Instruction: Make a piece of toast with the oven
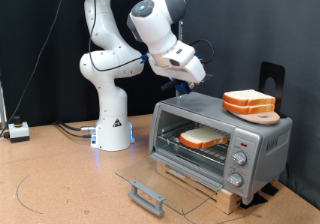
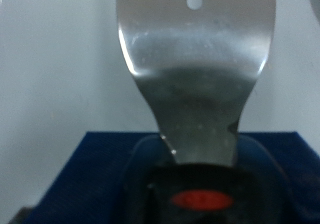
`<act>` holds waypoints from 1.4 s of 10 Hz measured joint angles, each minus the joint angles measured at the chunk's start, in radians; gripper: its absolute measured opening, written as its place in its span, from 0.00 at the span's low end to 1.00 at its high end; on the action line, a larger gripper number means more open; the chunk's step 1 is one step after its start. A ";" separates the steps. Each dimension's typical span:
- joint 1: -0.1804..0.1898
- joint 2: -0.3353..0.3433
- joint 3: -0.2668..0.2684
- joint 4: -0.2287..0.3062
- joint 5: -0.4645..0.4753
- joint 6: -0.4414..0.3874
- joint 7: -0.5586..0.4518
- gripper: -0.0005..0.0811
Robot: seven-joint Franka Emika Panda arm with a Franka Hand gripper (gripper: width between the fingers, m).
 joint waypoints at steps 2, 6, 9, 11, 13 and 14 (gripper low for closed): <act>0.007 -0.049 0.087 -0.033 0.014 0.025 0.112 0.49; 0.014 -0.065 0.221 -0.091 0.075 0.165 0.200 0.49; 0.014 -0.048 0.261 -0.105 0.114 0.209 0.207 0.51; 0.014 -0.041 0.263 -0.105 0.132 0.211 0.202 0.73; 0.014 -0.042 0.259 -0.102 0.152 0.211 0.193 0.89; 0.014 -0.045 0.249 -0.099 0.162 0.207 0.181 0.97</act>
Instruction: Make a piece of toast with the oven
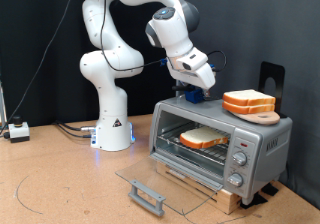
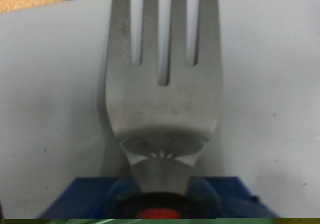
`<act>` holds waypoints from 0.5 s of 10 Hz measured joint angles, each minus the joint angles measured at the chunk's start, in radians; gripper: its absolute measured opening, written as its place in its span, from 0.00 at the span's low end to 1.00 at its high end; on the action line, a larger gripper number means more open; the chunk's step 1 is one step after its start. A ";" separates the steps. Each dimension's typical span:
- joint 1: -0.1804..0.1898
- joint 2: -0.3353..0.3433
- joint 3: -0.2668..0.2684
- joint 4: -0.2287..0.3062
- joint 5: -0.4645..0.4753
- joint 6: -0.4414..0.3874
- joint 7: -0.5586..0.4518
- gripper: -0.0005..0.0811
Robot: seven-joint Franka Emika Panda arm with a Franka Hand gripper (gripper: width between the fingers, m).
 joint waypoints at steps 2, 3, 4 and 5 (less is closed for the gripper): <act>0.000 -0.018 -0.040 0.011 0.012 -0.024 -0.036 0.99; -0.001 -0.036 -0.068 0.016 0.012 -0.045 -0.052 0.99; -0.003 -0.054 -0.091 0.019 0.007 -0.062 -0.065 1.00; -0.005 -0.074 -0.104 0.019 0.005 -0.081 -0.069 1.00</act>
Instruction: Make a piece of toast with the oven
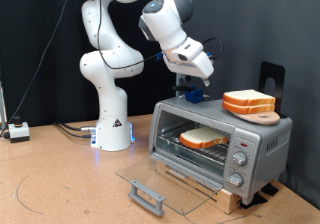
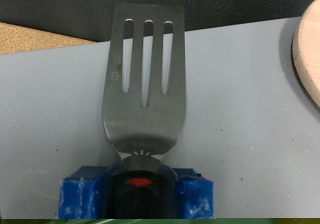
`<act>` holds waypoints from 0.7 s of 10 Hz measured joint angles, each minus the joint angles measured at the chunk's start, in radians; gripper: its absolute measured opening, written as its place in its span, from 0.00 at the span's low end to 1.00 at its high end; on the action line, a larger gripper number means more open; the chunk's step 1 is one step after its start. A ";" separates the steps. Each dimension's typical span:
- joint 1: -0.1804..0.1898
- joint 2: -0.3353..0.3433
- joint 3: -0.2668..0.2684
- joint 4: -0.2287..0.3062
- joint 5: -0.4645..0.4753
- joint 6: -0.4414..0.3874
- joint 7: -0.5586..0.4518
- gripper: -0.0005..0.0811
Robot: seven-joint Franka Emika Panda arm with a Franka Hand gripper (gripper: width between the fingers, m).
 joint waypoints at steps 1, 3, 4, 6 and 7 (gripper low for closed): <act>0.000 0.004 0.001 0.003 0.000 0.000 0.001 1.00; -0.023 0.017 -0.035 0.016 -0.031 -0.032 -0.003 1.00; -0.047 0.024 -0.069 0.020 -0.045 -0.040 -0.010 1.00; -0.102 0.040 -0.126 0.028 -0.086 -0.060 -0.011 1.00; -0.131 0.045 -0.152 0.032 -0.110 -0.077 -0.011 1.00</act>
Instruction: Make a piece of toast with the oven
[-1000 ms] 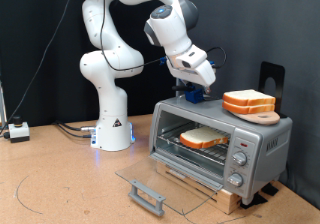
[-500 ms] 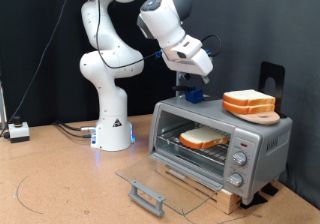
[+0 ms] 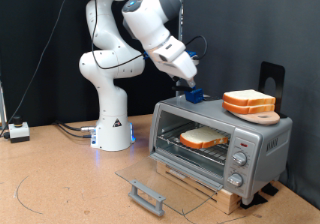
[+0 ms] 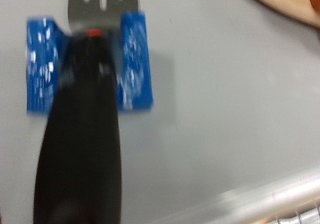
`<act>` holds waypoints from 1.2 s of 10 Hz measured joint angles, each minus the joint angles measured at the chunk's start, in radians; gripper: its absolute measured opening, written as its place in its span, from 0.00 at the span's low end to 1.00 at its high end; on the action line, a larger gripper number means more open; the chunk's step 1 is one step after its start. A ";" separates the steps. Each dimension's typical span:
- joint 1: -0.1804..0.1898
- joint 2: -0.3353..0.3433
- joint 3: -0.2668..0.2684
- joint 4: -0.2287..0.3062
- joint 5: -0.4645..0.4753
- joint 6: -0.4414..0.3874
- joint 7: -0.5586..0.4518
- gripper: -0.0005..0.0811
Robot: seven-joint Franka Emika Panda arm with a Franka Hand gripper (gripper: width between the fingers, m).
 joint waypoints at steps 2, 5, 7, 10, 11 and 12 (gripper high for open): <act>-0.046 0.011 -0.061 0.008 -0.047 -0.015 -0.036 1.00; -0.097 0.027 -0.163 0.030 -0.128 -0.061 -0.112 1.00; -0.128 0.048 -0.226 0.052 -0.189 -0.089 -0.156 1.00; -0.150 0.080 -0.265 0.078 -0.230 -0.106 -0.185 1.00; -0.150 0.080 -0.261 0.075 -0.230 -0.104 -0.171 1.00; -0.152 0.092 -0.258 0.087 -0.237 -0.170 -0.082 1.00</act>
